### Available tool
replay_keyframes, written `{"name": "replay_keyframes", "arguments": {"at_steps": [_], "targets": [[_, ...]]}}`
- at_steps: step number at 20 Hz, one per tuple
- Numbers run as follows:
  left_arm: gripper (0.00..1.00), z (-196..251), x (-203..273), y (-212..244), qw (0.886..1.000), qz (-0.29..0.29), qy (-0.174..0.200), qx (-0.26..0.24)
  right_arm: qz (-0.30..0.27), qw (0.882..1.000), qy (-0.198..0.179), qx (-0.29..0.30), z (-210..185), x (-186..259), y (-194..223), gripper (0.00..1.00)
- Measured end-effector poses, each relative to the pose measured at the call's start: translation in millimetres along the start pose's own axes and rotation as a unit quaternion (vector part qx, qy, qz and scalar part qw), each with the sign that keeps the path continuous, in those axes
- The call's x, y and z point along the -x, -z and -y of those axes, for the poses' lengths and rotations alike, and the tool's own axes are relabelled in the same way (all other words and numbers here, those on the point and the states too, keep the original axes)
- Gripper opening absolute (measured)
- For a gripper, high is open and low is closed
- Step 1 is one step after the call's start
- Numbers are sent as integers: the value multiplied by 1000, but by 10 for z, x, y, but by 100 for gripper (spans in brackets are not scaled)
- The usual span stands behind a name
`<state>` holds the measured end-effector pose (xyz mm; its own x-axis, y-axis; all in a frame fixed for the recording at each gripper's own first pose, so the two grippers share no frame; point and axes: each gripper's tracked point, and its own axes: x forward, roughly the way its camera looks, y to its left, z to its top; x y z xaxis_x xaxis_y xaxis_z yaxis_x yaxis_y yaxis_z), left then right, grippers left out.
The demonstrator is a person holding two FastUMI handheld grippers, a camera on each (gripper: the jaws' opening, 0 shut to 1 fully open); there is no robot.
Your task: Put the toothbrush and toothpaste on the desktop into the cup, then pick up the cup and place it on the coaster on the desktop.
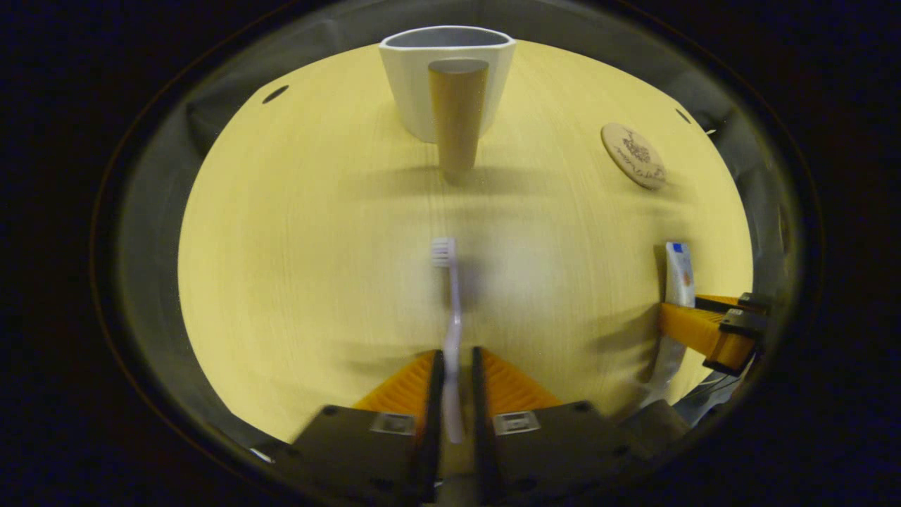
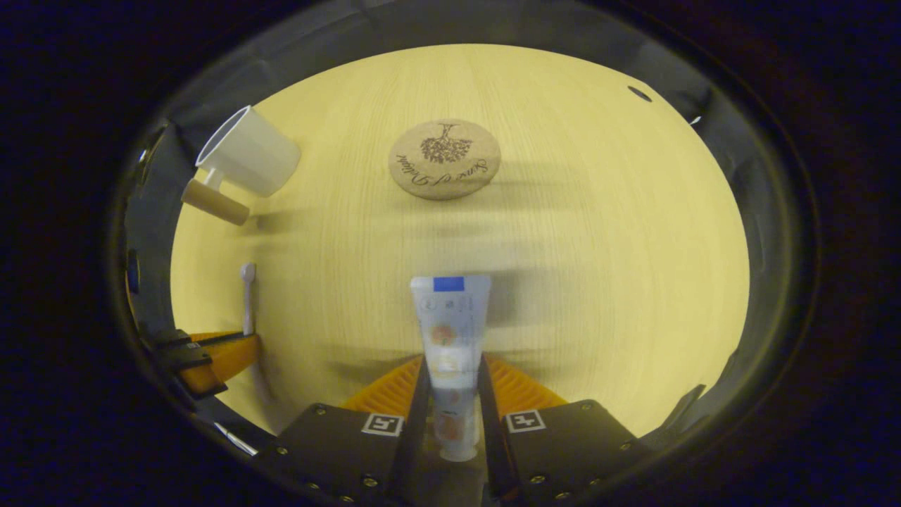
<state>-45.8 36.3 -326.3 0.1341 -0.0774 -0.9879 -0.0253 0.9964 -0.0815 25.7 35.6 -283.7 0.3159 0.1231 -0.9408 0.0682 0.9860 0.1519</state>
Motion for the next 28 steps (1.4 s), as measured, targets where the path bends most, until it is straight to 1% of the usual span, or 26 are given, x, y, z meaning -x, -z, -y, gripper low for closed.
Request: {"name": "replay_keyframes", "arguments": {"at_steps": [1,2,3,5,6,7,8,9,12,17,22,25,28], "targets": [[23,-12,-10,4,1000,3,3,-5,2,1000,1,-9,28,-9,-10,34],[18,-5,-3,-12,1000,6,2,-3,6,1000,-4,-14,4,-20,-12,28],[13,4,14,-9,1000,10,4,-2,7,1000,-10,-9,11,11,-2,28],[13,-6,-3,9,1000,16,8,-13,17,1000,-14,-9,20,23,-3,28],[13,-4,0,10,1000,20,8,-16,21,1000,-17,-12,7,4,-15,26],[13,3,21,13,999,28,8,-20,24,999,-21,-9,6,22,-9,20],[17,4,13,3,999,31,10,-24,26,999,-23,-10,7,31,-16,21],[9,-1,15,4,999,36,13,-25,31,999,-27,-10,4,26,-14,21],[9,-21,37,-1,998,53,17,-6,44,998,-46,-19,-31,83,-16,20],[9,-10,216,-69,993,110,27,14,115,991,-65,-19,-83,333,-137,20],[8,26,513,-170,983,176,42,23,177,981,-82,-19,-170,637,-265,20],[9,36,704,-309,973,220,55,34,208,973,-95,-18,-241,798,-345,21],[8,4,999,-471,961,266,65,51,239,965,-104,-10,-300,982,-449,20]]}}
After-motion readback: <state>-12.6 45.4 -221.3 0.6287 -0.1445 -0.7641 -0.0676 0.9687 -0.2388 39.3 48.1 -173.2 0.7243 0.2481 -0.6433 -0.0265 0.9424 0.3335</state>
